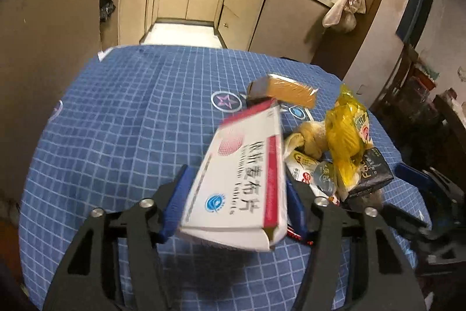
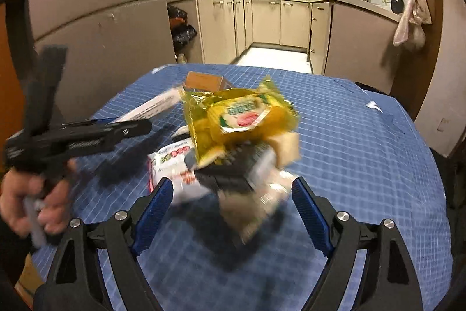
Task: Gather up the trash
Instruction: 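Grasp the white-and-red tablet box with the left gripper while the right grasps the black box, then carry the tablet box and black box with both grippers over the bucket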
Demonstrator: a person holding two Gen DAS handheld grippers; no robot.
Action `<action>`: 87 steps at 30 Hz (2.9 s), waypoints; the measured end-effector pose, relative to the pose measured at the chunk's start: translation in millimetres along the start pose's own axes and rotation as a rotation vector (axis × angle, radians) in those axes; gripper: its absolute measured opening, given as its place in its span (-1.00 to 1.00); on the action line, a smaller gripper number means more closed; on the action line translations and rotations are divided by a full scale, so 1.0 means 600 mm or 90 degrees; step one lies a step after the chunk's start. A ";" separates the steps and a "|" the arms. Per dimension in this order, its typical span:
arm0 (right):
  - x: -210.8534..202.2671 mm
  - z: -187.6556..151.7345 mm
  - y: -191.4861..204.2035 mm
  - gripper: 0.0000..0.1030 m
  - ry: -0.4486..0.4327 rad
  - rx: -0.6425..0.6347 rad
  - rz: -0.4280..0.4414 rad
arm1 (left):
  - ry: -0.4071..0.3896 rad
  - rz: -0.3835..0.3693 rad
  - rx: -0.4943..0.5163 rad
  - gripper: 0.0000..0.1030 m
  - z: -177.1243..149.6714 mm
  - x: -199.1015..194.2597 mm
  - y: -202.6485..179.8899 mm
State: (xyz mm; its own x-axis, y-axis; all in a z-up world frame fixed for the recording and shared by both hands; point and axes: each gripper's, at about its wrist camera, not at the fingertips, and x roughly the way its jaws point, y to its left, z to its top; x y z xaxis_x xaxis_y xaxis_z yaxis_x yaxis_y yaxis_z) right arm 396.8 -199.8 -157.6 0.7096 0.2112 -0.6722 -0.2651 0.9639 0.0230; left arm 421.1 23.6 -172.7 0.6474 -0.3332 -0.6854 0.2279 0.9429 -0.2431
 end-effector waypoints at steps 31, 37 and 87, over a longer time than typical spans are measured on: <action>-0.114 -0.091 0.030 -0.61 -0.057 0.014 0.064 | -0.026 -0.019 -0.008 0.00 -0.041 -0.057 -0.007; -0.172 -0.101 0.028 -0.64 -0.101 0.011 -0.002 | -0.061 0.000 -0.015 -0.01 -0.064 -0.101 -0.023; -0.650 -0.700 -0.397 -0.64 0.082 0.366 -0.414 | 0.316 -0.482 0.156 -0.01 -0.469 -0.009 -0.825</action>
State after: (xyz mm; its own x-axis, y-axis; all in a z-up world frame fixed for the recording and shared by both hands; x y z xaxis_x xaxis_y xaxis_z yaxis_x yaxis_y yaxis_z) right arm -91.2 -580.0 -211.7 0.5170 -0.3949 -0.7594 0.5614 0.8262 -0.0474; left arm 100.1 -442.0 -242.0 -0.1079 -0.7673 -0.6321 0.6447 0.4300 -0.6321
